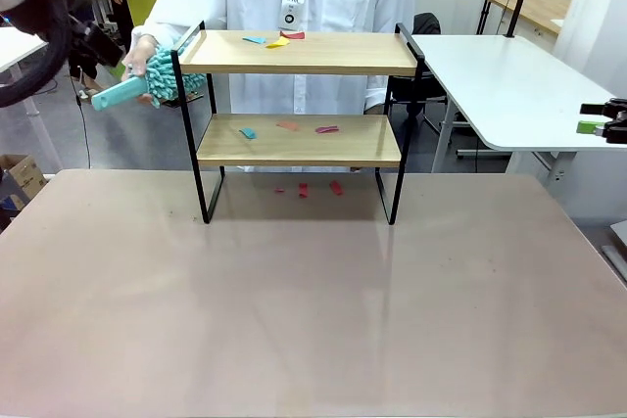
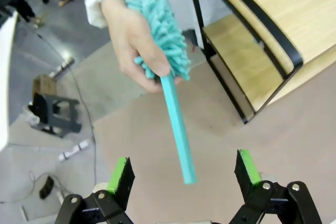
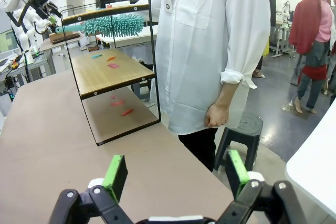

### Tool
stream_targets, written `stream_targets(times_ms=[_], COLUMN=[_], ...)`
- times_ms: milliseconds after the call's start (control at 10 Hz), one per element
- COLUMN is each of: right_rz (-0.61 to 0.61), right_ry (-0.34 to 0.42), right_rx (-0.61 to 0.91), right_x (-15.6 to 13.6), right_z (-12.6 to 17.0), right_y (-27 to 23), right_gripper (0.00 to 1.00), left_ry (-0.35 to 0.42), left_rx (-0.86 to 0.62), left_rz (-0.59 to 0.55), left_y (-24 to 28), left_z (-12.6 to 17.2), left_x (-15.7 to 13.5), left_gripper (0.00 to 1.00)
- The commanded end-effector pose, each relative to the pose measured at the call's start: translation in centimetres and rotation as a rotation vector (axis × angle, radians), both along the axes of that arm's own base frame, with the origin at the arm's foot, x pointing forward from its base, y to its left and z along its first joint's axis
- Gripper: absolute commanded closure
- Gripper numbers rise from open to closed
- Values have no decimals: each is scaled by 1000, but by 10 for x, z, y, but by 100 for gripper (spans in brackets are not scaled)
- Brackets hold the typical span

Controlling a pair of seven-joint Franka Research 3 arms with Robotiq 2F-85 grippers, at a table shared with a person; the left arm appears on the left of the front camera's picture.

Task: Clean the shelf.
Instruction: Pick up the Duster handed by the human.

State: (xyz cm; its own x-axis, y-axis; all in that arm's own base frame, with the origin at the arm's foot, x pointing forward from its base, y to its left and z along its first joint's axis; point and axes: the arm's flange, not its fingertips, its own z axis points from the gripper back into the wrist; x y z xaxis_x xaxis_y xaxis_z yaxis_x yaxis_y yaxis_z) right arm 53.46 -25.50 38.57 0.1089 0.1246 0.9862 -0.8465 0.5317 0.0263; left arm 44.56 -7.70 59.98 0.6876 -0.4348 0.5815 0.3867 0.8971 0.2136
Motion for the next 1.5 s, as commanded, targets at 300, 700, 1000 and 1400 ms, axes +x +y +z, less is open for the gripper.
stream_targets(times_ms=[300, 700, 1000, 1400], right_rz=[-2, -2, -2, -2], right_ry=[-2, -2, -2, -2], right_rx=[-4, -4, -4, -4], right_x=[1, 1, 1, 1], right_z=[2, 2, 2, 2], right_y=[1, 1, 1, 1], right_gripper=[0, 0, 0, 0], left_ry=[117, 150, 161, 143], left_rx=[-56, -105, -113, -95], left_rz=[31, 15, 26, 49], left_y=[4, 17, 20, 23], left_z=[-21, -38, -47, -49], left_x=[14, 33, 46, 45], left_gripper=[0, 0, 0, 100])
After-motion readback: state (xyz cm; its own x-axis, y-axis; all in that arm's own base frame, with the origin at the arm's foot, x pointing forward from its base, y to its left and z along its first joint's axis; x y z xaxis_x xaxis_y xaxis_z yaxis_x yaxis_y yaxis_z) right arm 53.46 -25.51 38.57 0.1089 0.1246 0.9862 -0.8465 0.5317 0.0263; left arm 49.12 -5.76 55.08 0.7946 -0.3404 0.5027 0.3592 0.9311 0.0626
